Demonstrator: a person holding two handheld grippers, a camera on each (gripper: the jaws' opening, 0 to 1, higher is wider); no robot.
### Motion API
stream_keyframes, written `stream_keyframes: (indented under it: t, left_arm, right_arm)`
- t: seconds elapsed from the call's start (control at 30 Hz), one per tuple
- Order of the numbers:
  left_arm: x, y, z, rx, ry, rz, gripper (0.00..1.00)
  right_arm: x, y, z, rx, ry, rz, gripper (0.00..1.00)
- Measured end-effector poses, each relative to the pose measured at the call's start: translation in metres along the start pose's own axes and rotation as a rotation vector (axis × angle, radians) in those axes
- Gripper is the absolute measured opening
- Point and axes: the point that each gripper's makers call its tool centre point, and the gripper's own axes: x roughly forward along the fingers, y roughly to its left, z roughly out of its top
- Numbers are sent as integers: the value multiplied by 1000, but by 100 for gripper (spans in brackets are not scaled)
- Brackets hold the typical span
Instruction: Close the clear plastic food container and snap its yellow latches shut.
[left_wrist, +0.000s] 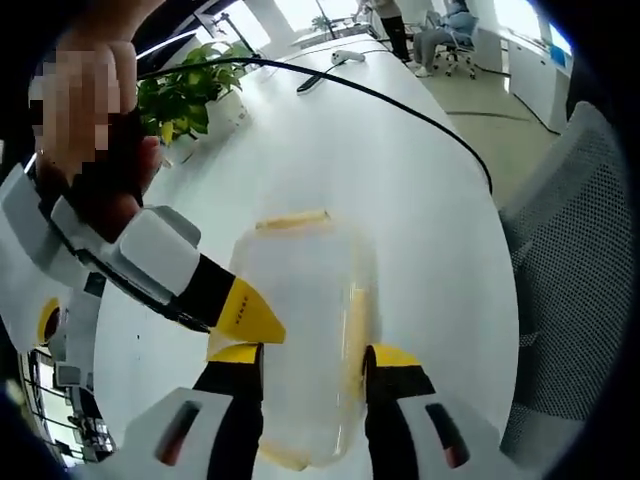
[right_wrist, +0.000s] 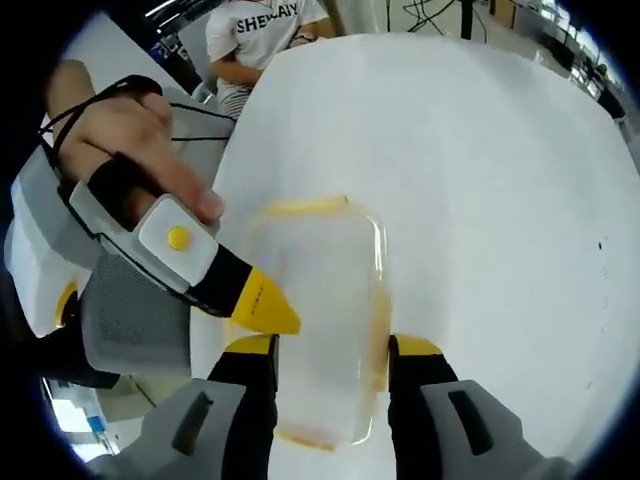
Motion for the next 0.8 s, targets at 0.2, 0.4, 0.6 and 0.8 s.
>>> stream_keyframes:
  t: [0.2, 0.4, 0.6, 0.8]
  left_arm:
    - [-3, -8, 4, -66, -4, -71, 48]
    - [-3, -9, 7, -79, -4, -65, 60]
    - [-6, -6, 8, -104, 11, -101, 66]
    - [-15, -3, 5, -176, 23, -160, 75]
  right_arm:
    - [-3, 4, -2, 16, -44, -38, 40]
    - [-9, -2, 3, -31, -112, -141, 47]
    - [-19, -1, 0, -20, -159, -193, 55]
    - [-29, 6, -5, -28, -185, -227, 61]
